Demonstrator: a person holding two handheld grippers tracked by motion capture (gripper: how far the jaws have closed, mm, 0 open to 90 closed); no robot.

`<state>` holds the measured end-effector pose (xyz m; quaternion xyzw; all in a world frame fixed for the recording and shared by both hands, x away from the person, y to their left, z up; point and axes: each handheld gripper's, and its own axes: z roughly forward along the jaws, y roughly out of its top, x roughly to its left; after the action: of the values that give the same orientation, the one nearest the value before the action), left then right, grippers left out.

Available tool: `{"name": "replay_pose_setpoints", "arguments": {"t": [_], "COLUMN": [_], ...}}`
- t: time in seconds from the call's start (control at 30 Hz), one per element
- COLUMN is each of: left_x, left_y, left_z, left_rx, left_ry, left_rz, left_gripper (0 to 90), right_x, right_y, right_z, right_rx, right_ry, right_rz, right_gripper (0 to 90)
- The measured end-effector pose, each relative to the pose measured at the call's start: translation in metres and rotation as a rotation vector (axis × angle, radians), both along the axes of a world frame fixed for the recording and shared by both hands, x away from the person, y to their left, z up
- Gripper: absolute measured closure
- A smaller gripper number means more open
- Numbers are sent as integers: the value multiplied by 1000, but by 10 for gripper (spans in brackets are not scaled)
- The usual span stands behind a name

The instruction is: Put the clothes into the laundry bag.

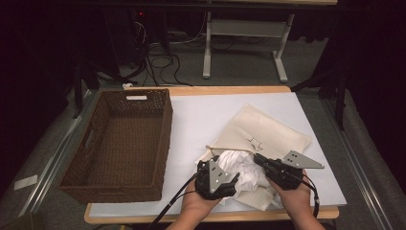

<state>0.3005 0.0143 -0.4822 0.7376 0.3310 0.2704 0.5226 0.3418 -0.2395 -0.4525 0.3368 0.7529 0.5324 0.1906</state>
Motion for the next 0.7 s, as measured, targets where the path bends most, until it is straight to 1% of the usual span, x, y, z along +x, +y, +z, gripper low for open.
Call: {"name": "replay_pose_setpoints", "arguments": {"t": [0.03, 0.07, 0.1, 0.13, 0.17, 0.2, 0.23, 0.27, 0.3, 0.33, 0.37, 0.4, 0.43, 0.5, 0.53, 0.6, 0.63, 0.67, 0.7], "left_x": [0, -4, -3, -1, 1, 3, 4, 5, 7, 9, 12, 17, 22, 30, 34, 42, 44, 45, 45], "left_y": [0, 5, 5, 6, 6, 5, 4, 2, 0, -3, -6, -10, -13, -23, -28, -34, -36, -35, -34], "left_z": [0, -2, -2, -3, -4, -6, -8, -9, -10, -10, -9, -8, -6, -2, 0, 1, 1, 1, 2], "left_rx": [0, -17, -10, -8, -18, -25, -18, -8, -2, 2, 2, 3, 3, 12, 14, 4, -3, -15, -26], "left_ry": [0, -14, -8, 4, 18, 31, 42, 42, 45, 58, 70, 73, 72, 72, 69, 74, 75, 75, 74], "left_rz": [0, -9, -19, -14, -16, -22, -14, -9, -8, -9, -16, -10, -5, 2, 10, 23, 30, 30, 24], "left_gripper": [195, 232, 256, 286, 363, 472, 566, 668, 732, 776, 800, 800, 798, 793, 791, 783, 766, 727, 666], "right_x": [0, 0, -1, -1, -1, -2, -2, -2, -2, -2, -2, -2, -1, 0, 1, 0, 0, 0, 0], "right_y": [1, 1, 2, 2, 2, 2, 2, 2, 2, 2, 2, 2, 2, 2, 2, 4, 4, 4, 3], "right_z": [0, -1, 0, 0, 0, 0, 0, 0, 0, 0, 0, 0, 0, 1, 2, 3, 3, 3, 3], "right_rx": [-6, -10, -11, -11, -15, -15, -16, -17, -16, -14, -14, -10, -10, 4, 2, -1, -3, -1, 0], "right_ry": [3, -5, -1, -1, -5, -7, -8, -9, -9, -6, -9, -3, -11, -7, -14, -20, -23, -22, -18], "right_rz": [-2, 1, -5, -7, -7, -7, -5, -10, -10, -7, -6, -9, -10, -15, -10, -7, -6, -3, -3], "right_gripper": [875, 875, 875, 875, 875, 875, 875, 875, 875, 875, 875, 875, 875, 875, 875, 875, 875, 875, 875]}}
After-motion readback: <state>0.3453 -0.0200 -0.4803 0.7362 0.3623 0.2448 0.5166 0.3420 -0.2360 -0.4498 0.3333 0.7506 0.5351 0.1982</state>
